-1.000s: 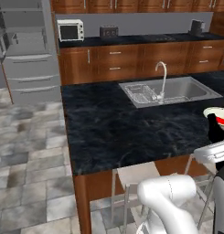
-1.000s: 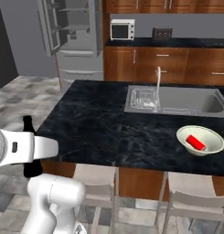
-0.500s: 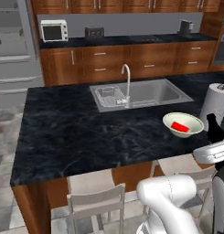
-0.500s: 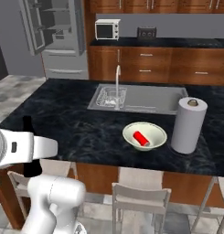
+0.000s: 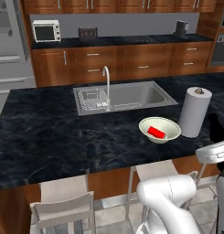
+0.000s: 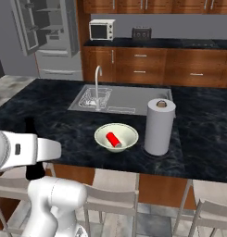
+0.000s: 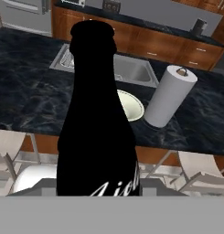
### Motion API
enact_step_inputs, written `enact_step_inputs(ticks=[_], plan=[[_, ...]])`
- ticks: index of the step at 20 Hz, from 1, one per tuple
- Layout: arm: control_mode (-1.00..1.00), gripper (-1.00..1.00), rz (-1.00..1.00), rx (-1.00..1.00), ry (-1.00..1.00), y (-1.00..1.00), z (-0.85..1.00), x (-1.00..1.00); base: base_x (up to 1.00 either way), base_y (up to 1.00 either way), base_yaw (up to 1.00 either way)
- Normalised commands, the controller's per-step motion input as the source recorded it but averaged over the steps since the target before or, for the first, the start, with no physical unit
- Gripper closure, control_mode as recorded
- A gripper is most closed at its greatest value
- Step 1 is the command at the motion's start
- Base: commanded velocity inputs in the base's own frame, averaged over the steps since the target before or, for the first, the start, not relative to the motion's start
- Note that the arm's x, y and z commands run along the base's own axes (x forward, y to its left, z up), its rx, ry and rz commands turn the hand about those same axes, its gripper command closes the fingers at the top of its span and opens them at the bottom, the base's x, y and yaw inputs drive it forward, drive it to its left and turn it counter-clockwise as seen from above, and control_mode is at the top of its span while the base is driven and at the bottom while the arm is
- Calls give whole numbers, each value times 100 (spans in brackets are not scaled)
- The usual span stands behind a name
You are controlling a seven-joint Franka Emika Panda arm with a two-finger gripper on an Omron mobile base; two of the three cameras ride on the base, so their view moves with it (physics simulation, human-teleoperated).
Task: Open the fridge, grab two sodas, and place both sodas inside the bowl with ice on the dining counter.
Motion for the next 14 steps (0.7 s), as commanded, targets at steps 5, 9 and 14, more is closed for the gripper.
enact_step_inputs(ticks=[5, 9, 14], plan=[[100, 100, 0, 0, 0, 0, 0, 0, 48, -6, 0], [100, 100, 0, 0, 0, 0, 0, 0, 61, -7, 0], [-100, 100, 0, 4, 1, -7, -1, 33, 46, -7, 0]])
